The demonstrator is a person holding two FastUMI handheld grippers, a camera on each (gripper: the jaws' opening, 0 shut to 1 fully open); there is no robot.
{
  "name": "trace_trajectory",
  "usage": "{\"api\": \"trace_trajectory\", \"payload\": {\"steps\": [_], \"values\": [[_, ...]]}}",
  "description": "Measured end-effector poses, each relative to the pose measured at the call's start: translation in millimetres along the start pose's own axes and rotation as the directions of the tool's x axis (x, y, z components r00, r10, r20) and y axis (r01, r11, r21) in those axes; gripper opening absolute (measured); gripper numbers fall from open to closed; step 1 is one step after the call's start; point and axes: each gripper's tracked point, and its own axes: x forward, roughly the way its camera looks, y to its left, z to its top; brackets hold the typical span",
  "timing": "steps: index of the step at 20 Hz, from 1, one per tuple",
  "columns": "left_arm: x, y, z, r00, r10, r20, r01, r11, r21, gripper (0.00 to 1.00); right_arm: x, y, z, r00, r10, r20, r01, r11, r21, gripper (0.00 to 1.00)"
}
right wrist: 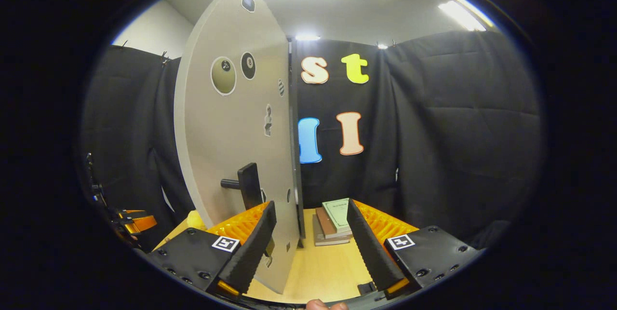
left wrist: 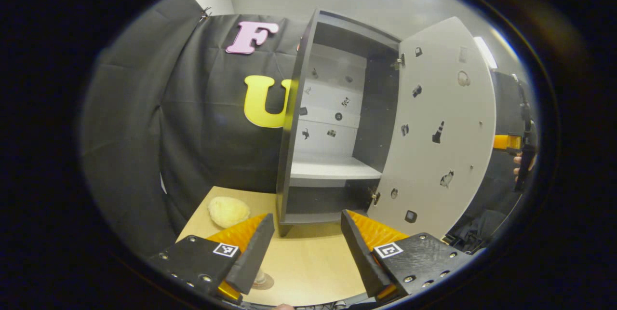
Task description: Open the cabinet door with the right hand, grasp the bottle in the cabinet with the left hand and place it on the coaster, then close the cabinet door with the right hand.
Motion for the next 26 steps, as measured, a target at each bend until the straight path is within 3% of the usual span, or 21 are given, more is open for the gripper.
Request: {"api": "trace_trajectory", "payload": {"steps": [2,3,4,5,9,15,19,23,25,26], "values": [[-2.4,2.5,-2.3,1.0,0.004,-0.014,-0.004,1.0,-0.004,0.86,5.9,27.4,-3.6,0.998,0.057,-0.019,-0.056,0.998,0.029,0.96],[-1.8,6.4,-4.0,1.0,0.01,-0.018,-0.01,1.0,-0.005,0.86,9.4,40.9,-4.2,0.996,0.085,-0.025,-0.084,0.996,0.04,0.89],[-3.2,9.2,-5.5,1.0,0.015,-0.021,-0.015,1.0,-0.007,0.84,13.3,54.1,-2.8,0.993,0.112,-0.026,-0.111,0.993,0.042,0.89],[-5.3,10.7,-6.4,1.0,0.019,-0.025,-0.019,1.0,-0.01,0.84,17.7,66.0,-1.9,0.99,0.139,-0.026,-0.138,0.99,0.039,0.96],[-20.6,21.3,-6.6,0.999,0.046,-0.026,-0.046,0.999,-0.014,0.86,37.9,111.5,1.6,0.973,0.228,-0.033,-0.228,0.974,0.008,0.96],[-50.8,42.6,-4.5,0.994,0.108,-0.018,-0.109,0.993,-0.039,0.83,59.3,198.0,0.3,0.916,0.398,-0.044,-0.398,0.917,0.017,0.96],[-62.8,49.1,3.0,0.987,0.16,-0.001,-0.16,0.986,-0.035,0.83,57.3,193.7,-7.8,0.917,0.396,-0.039,-0.396,0.918,0.026,0.97],[-64.5,42.4,18.1,0.984,0.176,0.031,-0.175,0.984,-0.007,0.86,54.0,148.1,-13.5,0.945,0.327,-0.021,-0.327,0.945,0.022,0.96],[-59.3,24.6,30.6,0.984,0.171,0.049,-0.173,0.985,0.027,0.83,52.6,123.0,-16.1,0.954,0.3,-0.015,-0.3,0.954,0.008,0.96],[-53.8,11.6,37.7,0.985,0.165,0.06,-0.167,0.985,0.045,0.86,51.0,109.0,-14.5,0.958,0.286,-0.006,-0.286,0.958,0.007,0.96]]}}
